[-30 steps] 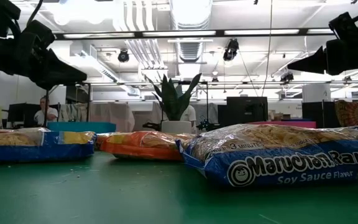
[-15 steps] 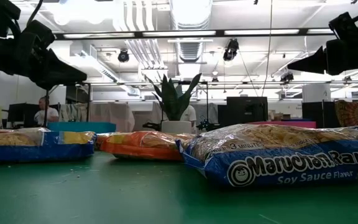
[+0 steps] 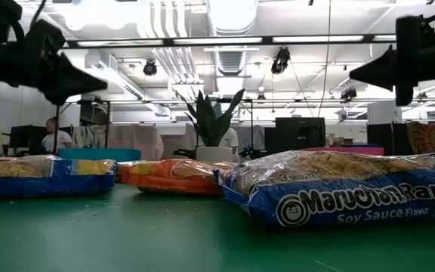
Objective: Sort Maruchan noodles
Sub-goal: Put the red noodle pack into the pink bin
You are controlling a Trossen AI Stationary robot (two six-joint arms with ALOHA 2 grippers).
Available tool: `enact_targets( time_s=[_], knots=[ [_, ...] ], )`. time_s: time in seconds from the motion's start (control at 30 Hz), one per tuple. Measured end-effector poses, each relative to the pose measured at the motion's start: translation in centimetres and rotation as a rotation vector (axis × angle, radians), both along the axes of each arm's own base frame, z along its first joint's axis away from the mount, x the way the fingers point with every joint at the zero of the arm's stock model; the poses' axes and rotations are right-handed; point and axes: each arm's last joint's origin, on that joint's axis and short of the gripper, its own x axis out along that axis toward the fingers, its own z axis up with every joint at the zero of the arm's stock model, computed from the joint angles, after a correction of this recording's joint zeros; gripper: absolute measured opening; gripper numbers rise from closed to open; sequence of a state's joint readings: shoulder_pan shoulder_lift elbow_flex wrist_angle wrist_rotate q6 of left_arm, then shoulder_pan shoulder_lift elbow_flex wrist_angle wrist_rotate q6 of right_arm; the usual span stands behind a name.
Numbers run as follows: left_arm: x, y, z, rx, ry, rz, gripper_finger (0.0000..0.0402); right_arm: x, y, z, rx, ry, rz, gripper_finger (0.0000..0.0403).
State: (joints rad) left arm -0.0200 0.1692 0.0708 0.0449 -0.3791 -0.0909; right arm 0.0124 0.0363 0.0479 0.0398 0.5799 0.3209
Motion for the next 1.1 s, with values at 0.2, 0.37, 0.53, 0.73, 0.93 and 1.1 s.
enact_targets(
  time_s=[0.2, 0.37, 0.53, 0.73, 0.93, 1.1],
  knots=[
    [-0.2, 0.0, 2.7, -0.001, -0.289, 0.001, 0.0036, 0.0, 0.0, 0.1, 0.027, -0.025, 0.004, 0.0009],
    [-0.8, 0.0, 4.4, -0.021, -0.485, -0.003, 0.0036, 0.0, 0.0, 0.2, 0.04, -0.042, 0.005, 0.0009],
    [-1.0, 0.0, 5.1, -0.056, -0.568, -0.022, 0.0036, 0.0, 0.0, 0.3, 0.1, -0.097, 0.009, 0.0009],
    [0.0, -0.3, 5.7, -0.035, -0.624, -0.106, 0.0036, 0.4, 0.0, 0.8, 0.202, -0.203, 0.029, 0.0009],
    [3.2, -0.3, 8.3, 0.008, -0.505, -0.102, 0.0036, 1.7, 0.2, 1.0, 0.223, -0.209, 0.1, 0.0009],
    [7.6, -0.4, 10.3, 0.13, -0.218, -0.092, 0.0036, 3.3, 0.2, 0.6, 0.275, -0.099, 0.087, 0.0009]
  ],
)
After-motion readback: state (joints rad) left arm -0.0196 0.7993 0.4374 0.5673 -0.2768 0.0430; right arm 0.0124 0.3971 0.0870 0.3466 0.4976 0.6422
